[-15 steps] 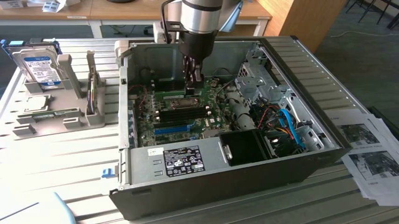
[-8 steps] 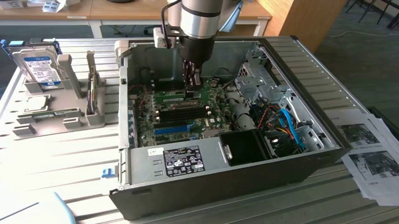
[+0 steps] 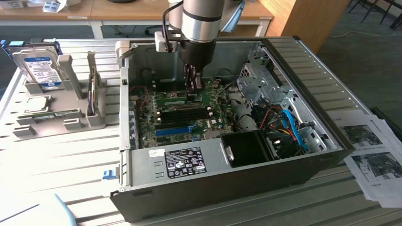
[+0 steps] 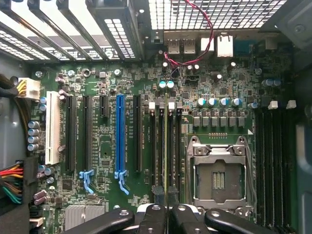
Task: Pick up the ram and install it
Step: 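Insert the ram into the slot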
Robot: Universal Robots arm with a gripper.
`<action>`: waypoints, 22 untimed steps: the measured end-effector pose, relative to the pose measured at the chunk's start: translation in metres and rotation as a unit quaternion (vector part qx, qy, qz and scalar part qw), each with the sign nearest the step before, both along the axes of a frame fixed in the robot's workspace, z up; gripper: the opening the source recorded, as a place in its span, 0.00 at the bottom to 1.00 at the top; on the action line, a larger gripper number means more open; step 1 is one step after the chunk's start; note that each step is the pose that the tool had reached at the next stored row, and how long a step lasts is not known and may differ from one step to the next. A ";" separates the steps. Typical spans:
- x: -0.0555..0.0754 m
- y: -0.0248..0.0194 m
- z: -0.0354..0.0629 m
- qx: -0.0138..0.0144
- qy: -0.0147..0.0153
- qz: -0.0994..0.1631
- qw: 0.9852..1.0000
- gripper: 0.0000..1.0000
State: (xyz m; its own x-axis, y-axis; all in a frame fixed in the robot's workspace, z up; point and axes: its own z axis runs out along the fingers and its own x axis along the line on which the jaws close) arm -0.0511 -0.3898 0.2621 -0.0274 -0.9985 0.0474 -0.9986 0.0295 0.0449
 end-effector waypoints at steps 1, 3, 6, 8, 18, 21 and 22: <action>0.000 0.0000 0.0000 0.000 0.000 0.000 1.000 0.11; 0.002 0.0000 0.0000 0.000 0.000 0.000 1.000 0.11; 0.007 0.0000 0.0000 0.000 0.000 0.000 1.000 0.11; 0.008 0.0000 0.0000 0.000 0.000 0.000 1.000 0.11; 0.008 -0.0058 0.0000 0.001 0.000 0.000 1.000 0.11; 0.008 -0.0083 0.0000 0.001 0.000 0.000 1.000 0.11; 0.008 -0.0094 0.0000 0.001 0.000 0.000 1.000 0.11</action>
